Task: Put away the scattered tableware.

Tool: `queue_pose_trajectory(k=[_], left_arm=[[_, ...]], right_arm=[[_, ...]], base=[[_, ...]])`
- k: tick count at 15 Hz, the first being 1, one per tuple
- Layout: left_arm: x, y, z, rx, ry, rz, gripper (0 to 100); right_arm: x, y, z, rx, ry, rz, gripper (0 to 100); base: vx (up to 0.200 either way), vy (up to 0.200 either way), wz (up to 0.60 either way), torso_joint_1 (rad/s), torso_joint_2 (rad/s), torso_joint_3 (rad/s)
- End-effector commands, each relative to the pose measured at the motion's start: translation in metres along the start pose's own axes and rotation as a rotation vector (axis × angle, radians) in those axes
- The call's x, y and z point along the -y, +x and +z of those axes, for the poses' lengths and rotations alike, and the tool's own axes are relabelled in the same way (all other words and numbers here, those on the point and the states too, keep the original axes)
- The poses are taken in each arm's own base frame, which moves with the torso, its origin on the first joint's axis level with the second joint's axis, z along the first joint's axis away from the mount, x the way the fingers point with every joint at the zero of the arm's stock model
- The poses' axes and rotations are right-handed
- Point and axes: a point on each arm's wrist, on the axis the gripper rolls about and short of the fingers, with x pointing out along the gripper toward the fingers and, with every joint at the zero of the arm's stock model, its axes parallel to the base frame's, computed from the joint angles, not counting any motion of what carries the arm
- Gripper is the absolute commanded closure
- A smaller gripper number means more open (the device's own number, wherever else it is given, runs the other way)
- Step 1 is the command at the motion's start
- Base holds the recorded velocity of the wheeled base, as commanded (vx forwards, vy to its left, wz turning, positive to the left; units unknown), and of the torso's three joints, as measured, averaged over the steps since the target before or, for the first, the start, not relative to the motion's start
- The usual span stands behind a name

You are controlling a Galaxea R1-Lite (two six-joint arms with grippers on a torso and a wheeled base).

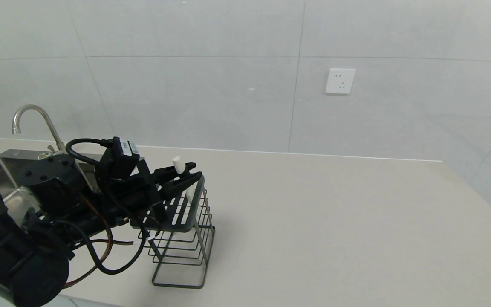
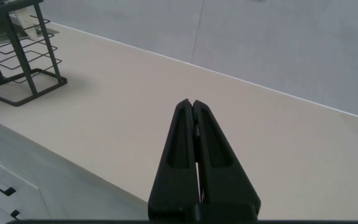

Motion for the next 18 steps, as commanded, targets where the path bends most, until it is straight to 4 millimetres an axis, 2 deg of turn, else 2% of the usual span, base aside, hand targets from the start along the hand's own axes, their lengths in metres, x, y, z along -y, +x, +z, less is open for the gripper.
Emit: queue_pose_trajectory(k=[1, 2, 5, 9, 13, 15, 17, 18], left_arm=[[0.000, 0.000, -0.002, -0.006, -0.005, -0.001, 100], [0.000, 0.001, -0.003, -0.009, -0.007, -0.003, 0], [0.001, 0.000, -0.002, -0.007, -0.005, -0.001, 0], [0.005, -0.007, 0.013, 0.028, 0.025, 0.003, 0], [0.025, -0.033, 0.031, 0.051, 0.047, 0.006, 0], [0.044, -0.057, 0.045, 0.081, 0.074, 0.011, 0], [0.053, -0.070, 0.057, 0.117, 0.112, 0.016, 0], [0.063, -0.083, 0.067, 0.150, 0.150, 0.021, 0]], right_arm=[[0.000, 0.000, 0.000, -0.001, 0.001, 0.001, 100], [0.000, 0.000, 0.000, -0.001, -0.001, 0.001, 100], [0.000, 0.000, 0.000, -0.001, -0.001, 0.001, 100], [0.000, 0.000, 0.000, 0.001, -0.001, 0.001, 100], [0.000, 0.000, 0.000, 0.001, -0.001, 0.001, 100], [0.000, 0.000, 0.000, -0.001, -0.001, 0.001, 100], [0.000, 0.000, 0.000, -0.001, -0.001, 0.001, 100], [0.000, 0.000, 0.000, -0.001, -0.001, 0.001, 100]], base=[[0.000, 0.000, 0.00, 0.000, 0.00, 0.000], [0.000, 0.000, 0.00, 0.000, 0.00, 0.000], [0.000, 0.000, 0.00, 0.000, 0.00, 0.000], [0.000, 0.000, 0.00, 0.000, 0.00, 0.000], [0.000, 0.000, 0.00, 0.000, 0.00, 0.000], [0.000, 0.000, 0.00, 0.000, 0.00, 0.000], [0.000, 0.000, 0.00, 0.000, 0.00, 0.000], [0.000, 0.000, 0.00, 0.000, 0.00, 0.000]])
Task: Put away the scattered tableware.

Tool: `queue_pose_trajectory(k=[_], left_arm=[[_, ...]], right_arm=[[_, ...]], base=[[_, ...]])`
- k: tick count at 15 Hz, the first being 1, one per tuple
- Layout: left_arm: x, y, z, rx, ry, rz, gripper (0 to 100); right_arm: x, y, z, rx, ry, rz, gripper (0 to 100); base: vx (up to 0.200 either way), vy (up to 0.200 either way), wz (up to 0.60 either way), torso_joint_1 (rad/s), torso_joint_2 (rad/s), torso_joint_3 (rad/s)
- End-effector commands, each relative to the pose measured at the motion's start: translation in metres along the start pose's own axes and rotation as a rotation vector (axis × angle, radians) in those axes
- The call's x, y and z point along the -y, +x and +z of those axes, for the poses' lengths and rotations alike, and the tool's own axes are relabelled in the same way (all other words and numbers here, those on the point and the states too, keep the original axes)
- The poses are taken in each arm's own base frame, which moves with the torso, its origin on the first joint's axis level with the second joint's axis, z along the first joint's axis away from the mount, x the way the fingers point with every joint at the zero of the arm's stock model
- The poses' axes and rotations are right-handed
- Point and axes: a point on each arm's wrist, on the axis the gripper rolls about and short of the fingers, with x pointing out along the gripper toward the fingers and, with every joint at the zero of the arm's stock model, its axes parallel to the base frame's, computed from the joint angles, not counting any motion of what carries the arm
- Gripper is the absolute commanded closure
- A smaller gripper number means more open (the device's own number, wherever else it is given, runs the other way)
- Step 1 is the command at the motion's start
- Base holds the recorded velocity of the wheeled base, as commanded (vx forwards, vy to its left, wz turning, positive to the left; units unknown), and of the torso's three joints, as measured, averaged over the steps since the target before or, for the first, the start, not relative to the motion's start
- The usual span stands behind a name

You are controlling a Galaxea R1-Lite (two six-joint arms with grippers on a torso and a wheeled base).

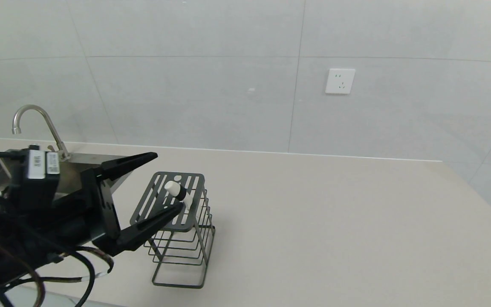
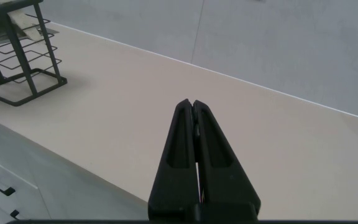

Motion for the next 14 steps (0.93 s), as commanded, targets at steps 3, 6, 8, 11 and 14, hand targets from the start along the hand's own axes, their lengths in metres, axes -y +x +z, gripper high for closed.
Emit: queue_pose_trajectory(k=[3, 6, 8, 11, 14], left_arm=[[0.033, -0.045, 0.034, 0.084, 0.081, 0.035, 0], [0.052, -0.070, 0.043, 0.071, 0.072, 0.101, 0], [0.059, -0.080, 0.044, 0.051, 0.057, 0.132, 0], [0.085, -0.114, 0.044, 0.019, 0.033, 0.237, 0], [0.121, -0.152, 0.036, 0.026, 0.072, 0.345, 0]], right_arm=[[0.000, 0.000, 0.000, -0.001, 0.000, 0.001, 100], [0.000, 0.000, 0.000, -0.001, 0.000, 0.001, 100], [0.000, 0.000, 0.000, -0.001, 0.000, -0.001, 100], [0.001, 0.000, 0.000, -0.006, -0.001, -0.040, 100], [0.001, 0.000, 0.000, -0.007, 0.000, -0.042, 100]], base=[[0.000, 0.000, 0.00, 0.000, 0.00, 0.000], [0.000, 0.000, 0.00, 0.000, 0.00, 0.000], [0.000, 0.000, 0.00, 0.000, 0.00, 0.000], [0.000, 0.000, 0.00, 0.000, 0.00, 0.000], [0.000, 0.000, 0.00, 0.000, 0.00, 0.000]])
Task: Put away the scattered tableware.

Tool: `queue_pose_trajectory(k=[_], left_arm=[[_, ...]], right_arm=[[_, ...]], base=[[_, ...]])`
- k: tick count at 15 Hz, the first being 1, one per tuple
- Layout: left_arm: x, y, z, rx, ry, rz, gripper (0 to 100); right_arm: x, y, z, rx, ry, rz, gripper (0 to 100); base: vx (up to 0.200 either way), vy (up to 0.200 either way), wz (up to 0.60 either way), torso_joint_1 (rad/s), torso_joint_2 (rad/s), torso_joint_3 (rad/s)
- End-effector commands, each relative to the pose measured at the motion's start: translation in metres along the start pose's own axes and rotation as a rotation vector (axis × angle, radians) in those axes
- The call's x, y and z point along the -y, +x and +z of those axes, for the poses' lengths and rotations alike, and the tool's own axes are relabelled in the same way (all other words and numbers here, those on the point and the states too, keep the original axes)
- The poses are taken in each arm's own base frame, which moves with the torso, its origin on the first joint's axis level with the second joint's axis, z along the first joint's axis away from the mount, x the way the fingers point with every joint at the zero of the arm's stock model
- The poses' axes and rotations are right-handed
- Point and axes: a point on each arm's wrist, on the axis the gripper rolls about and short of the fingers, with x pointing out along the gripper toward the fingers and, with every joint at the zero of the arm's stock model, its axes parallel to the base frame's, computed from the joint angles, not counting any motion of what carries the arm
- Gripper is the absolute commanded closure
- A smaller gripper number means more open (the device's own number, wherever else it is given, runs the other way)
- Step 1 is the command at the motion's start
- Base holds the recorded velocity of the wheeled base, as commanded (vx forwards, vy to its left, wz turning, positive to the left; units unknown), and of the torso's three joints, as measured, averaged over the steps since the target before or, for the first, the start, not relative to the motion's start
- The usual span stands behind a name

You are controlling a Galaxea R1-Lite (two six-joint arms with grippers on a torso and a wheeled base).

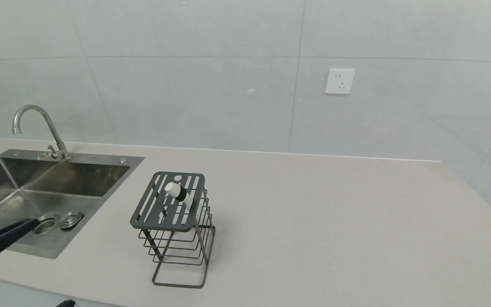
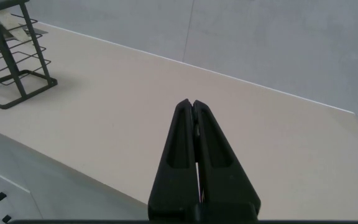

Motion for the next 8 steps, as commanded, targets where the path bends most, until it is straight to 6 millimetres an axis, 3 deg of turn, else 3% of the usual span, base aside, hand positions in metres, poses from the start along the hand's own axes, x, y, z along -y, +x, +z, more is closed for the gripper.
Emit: queue_pose_trajectory(k=[1, 4, 5, 7, 8], left_arm=[[0.033, -0.054, -0.002, 0.113, 0.093, 0.120, 0], [0.039, -0.063, -0.003, 0.129, 0.099, 0.158, 0], [0.038, -0.062, -0.010, 0.090, 0.047, 0.252, 0], [0.042, -0.064, -0.050, -0.110, -0.055, 0.428, 0], [0.044, -0.065, -0.052, -0.125, -0.063, 0.443, 0]], right_arm=[[0.000, 0.000, 0.000, -0.001, 0.000, 0.001, 100], [0.000, 0.000, 0.000, -0.001, -0.002, 0.001, 100], [0.000, 0.000, 0.000, -0.001, -0.002, -0.004, 100], [0.001, 0.000, 0.000, -0.009, 0.017, -0.063, 100], [0.002, 0.000, 0.000, -0.009, 0.018, -0.068, 100]], base=[[0.000, 0.000, 0.00, 0.000, 0.00, 0.000], [0.000, 0.000, 0.00, 0.000, 0.00, 0.000], [0.000, 0.000, 0.00, 0.000, 0.00, 0.000], [0.000, 0.000, 0.00, 0.000, 0.00, 0.000], [0.000, 0.000, 0.00, 0.000, 0.00, 0.000]])
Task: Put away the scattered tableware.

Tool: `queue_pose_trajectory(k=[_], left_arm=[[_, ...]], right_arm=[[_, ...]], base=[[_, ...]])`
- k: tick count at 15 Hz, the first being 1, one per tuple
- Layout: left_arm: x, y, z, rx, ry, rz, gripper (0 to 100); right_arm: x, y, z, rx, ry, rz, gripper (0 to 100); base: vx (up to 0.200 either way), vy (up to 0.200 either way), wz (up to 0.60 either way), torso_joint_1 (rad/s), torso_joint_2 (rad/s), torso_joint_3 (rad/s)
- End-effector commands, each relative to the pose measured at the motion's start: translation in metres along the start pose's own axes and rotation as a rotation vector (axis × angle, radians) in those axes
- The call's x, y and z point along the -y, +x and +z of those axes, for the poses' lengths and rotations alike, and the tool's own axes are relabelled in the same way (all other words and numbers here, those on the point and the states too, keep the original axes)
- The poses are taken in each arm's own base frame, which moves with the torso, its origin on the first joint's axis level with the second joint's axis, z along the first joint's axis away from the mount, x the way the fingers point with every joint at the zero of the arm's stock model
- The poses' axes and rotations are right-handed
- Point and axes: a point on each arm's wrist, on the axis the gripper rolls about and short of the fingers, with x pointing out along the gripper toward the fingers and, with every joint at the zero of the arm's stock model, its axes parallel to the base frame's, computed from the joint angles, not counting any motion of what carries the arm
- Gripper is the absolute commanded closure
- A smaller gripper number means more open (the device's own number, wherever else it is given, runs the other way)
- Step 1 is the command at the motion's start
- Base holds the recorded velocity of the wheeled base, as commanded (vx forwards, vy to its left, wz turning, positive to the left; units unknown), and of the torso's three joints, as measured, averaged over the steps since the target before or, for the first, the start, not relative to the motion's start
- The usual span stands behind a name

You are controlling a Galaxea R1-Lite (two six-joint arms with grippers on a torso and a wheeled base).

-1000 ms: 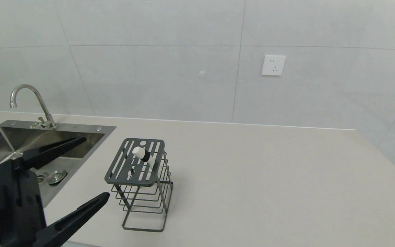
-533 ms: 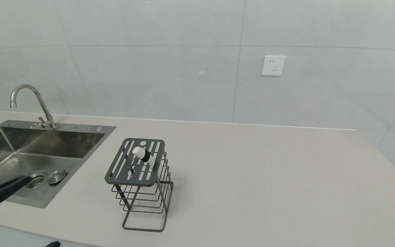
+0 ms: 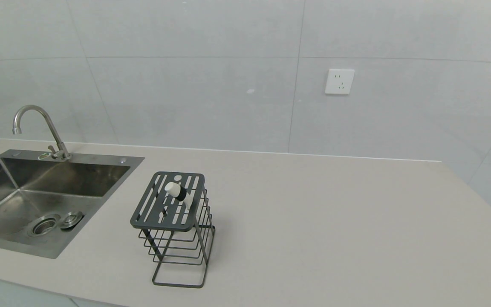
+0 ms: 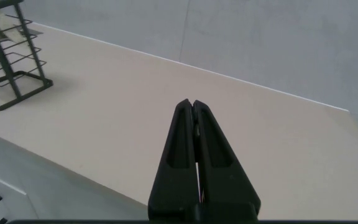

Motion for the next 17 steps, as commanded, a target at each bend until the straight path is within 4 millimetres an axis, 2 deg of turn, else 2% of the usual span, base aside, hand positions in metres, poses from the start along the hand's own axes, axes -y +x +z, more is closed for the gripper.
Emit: queue_pose_trajectory(k=[1, 2, 3, 6, 17], left_arm=[[0.0018, -0.0085, -0.0196, -0.079, -0.013, 0.199, 0], [-0.0006, -0.0081, -0.0259, -0.107, -0.026, 0.311, 0], [-0.0007, -0.0082, -0.0261, -0.107, -0.040, 0.320, 0], [-0.0005, -0.0081, -0.0262, -0.107, -0.050, 0.309, 0], [-0.0005, -0.0081, -0.0264, -0.104, -0.074, 0.311, 0]], right_arm=[[0.0006, 0.0001, 0.0000, -0.003, 0.013, -0.026, 100], [0.0014, 0.0000, -0.0003, -0.009, 0.015, -0.061, 100], [0.0023, -0.0001, -0.0013, -0.022, 0.025, -0.107, 100], [0.0031, -0.0005, -0.0071, -0.075, 0.131, -0.170, 100], [0.0031, -0.0005, -0.0073, -0.077, 0.135, -0.173, 100]], base=[[0.000, 0.000, 0.00, 0.000, 0.00, 0.000], [0.000, 0.000, 0.00, 0.000, 0.00, 0.000], [0.000, 0.000, 0.00, 0.000, 0.00, 0.000], [0.000, 0.000, 0.00, 0.000, 0.00, 0.000], [0.000, 0.000, 0.00, 0.000, 0.00, 0.000]])
